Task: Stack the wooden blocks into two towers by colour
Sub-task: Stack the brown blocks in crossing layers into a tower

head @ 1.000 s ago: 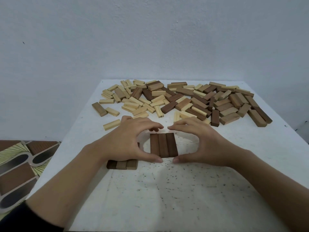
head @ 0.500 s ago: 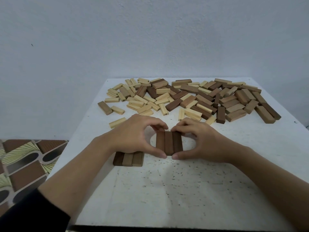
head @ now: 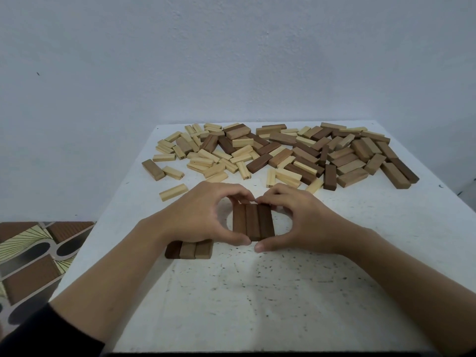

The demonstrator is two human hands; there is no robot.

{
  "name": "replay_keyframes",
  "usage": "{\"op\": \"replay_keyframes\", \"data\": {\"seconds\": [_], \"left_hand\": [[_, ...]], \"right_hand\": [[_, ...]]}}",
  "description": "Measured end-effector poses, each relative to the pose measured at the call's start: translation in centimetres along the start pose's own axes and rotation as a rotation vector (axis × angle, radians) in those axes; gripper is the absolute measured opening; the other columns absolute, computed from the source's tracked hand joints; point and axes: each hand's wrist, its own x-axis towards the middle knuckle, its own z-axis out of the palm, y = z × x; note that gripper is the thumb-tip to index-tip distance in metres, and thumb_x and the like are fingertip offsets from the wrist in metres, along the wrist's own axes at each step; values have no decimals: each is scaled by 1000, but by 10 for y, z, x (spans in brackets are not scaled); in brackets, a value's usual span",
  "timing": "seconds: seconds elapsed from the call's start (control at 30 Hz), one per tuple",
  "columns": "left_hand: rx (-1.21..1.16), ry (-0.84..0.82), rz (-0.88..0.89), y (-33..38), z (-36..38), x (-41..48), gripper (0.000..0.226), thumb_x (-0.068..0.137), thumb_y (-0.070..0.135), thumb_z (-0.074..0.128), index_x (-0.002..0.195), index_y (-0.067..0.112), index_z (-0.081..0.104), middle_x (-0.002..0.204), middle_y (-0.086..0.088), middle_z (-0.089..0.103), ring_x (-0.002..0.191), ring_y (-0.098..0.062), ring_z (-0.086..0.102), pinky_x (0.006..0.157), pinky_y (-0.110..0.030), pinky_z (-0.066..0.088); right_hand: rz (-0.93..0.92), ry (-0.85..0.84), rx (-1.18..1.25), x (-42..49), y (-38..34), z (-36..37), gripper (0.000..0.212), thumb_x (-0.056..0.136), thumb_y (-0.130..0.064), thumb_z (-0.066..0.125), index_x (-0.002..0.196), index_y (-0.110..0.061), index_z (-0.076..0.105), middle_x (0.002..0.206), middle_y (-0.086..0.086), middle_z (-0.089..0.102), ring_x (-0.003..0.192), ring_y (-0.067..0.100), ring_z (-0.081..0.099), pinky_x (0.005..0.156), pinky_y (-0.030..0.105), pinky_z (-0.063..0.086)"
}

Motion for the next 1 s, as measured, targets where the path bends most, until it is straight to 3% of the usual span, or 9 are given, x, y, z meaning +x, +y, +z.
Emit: {"op": "replay_keyframes", "data": {"seconds": [0.1,0.2,0.3,0.43,0.57,0.63,0.73,0.9,1.0], "left_hand": [[44,3,11,1,2,-2,78,65,59,90,134,42,57,120,28,60,117,7,52,93,-11,39],[83,-7,2,0,0,-5,84,61,80,78,134,47,54,121,28,55,118,5,50,99,-28,40],[78,51,-26,-3,-7,-9,67,66,81,73,122,45,60,106,25,59,105,2,54,93,-34,44],[97,53,-56,-2,-7,-9,50,71,80,69,106,45,62,96,24,64,100,4,57,104,-43,35],[113,42,-50,2,-2,-7,42,73,76,67,96,41,60,95,24,64,100,5,55,105,-41,29],[105,56,-42,3,-1,-6,40,74,73,68,98,41,61,100,30,61,103,14,49,100,-34,29],[104,24,-33,5,1,-5,50,73,68,71,111,38,58,101,33,57,102,31,32,93,-16,24],[72,-65,-12,8,6,0,62,75,63,79,115,39,39,125,27,59,113,20,35,103,-26,24],[40,-82,3,6,6,1,57,81,52,80,116,38,37,129,28,59,118,16,35,103,-25,26]], "right_hand": [[34,-9,72,-2,5,-8,76,75,-68,71,141,-34,55,114,-22,56,99,-2,51,74,14,41],[57,9,240,-3,13,-16,43,92,-32,73,134,-30,63,115,-16,64,104,7,60,79,25,52],[33,25,256,-3,19,-16,42,88,-8,73,127,-22,67,114,-9,66,108,11,61,80,28,54],[-19,17,153,-2,21,-12,47,85,-17,79,130,-25,65,113,-15,64,103,11,59,76,29,52],[-75,32,84,-2,21,-10,52,84,-22,81,133,-24,63,117,-15,62,98,8,56,72,26,49],[-85,39,54,-2,23,-8,57,83,-31,82,136,-27,61,123,-14,60,103,11,55,73,18,45],[-57,63,13,-5,18,-6,65,80,-43,83,139,-29,57,129,-16,54,121,2,45,90,8,35],[17,110,-77,-7,8,1,77,75,-62,79,140,-33,51,128,-18,48,124,3,38,100,24,35],[31,105,-107,-7,5,4,84,71,-73,74,140,-34,47,127,-20,46,120,0,36,97,22,33]]}}
